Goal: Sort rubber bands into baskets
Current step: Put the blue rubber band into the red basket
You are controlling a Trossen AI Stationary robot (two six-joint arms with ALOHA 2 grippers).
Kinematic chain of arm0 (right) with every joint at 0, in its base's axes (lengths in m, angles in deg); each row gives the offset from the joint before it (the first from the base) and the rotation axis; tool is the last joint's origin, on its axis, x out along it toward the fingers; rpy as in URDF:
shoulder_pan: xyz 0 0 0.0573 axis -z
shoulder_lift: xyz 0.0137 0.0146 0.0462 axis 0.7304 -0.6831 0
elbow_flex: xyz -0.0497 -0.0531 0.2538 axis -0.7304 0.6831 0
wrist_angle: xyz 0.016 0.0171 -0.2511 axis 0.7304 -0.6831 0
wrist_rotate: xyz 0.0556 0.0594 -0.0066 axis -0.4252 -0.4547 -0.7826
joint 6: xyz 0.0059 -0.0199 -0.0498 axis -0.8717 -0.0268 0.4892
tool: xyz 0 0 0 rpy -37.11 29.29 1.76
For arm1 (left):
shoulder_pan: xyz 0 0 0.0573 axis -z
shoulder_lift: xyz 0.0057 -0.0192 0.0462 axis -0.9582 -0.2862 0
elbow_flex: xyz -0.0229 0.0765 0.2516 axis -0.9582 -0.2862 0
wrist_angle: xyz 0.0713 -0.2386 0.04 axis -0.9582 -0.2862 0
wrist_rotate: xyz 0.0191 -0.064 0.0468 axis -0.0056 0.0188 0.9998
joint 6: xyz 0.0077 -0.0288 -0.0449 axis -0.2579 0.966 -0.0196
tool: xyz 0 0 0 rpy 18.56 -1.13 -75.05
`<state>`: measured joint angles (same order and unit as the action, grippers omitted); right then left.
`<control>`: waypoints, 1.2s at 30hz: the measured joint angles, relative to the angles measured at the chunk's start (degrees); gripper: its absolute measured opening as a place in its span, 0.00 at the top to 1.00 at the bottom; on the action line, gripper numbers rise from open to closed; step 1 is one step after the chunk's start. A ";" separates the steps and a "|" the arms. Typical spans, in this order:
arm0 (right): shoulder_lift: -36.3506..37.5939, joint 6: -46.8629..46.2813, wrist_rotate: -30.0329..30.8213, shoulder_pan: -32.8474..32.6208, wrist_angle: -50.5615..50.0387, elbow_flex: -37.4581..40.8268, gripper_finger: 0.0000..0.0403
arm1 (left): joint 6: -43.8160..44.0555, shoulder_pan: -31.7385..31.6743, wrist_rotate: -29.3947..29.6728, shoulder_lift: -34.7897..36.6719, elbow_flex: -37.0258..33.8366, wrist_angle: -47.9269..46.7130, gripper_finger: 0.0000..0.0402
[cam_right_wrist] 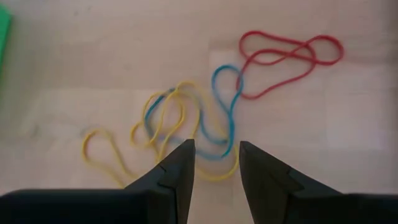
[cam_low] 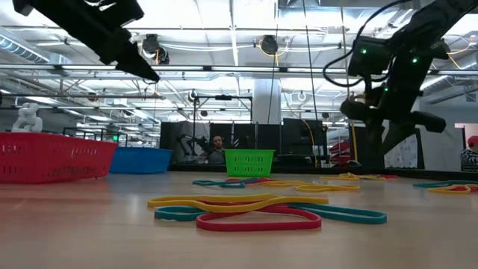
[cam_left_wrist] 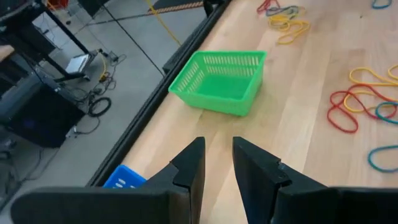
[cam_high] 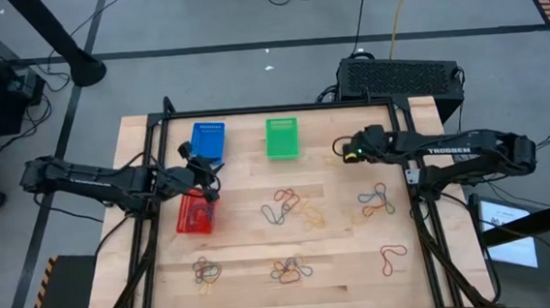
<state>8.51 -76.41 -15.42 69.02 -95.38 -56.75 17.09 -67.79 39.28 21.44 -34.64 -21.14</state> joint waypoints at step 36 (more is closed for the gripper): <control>-20.10 4.16 2.63 7.43 12.43 -0.24 0.79 | -1.90 -11.82 -31.65 5.35 -12.44 23.58 0.78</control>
<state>-11.59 -72.26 -12.79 76.45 -82.95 -56.99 15.19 -79.60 7.64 26.79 -47.08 2.45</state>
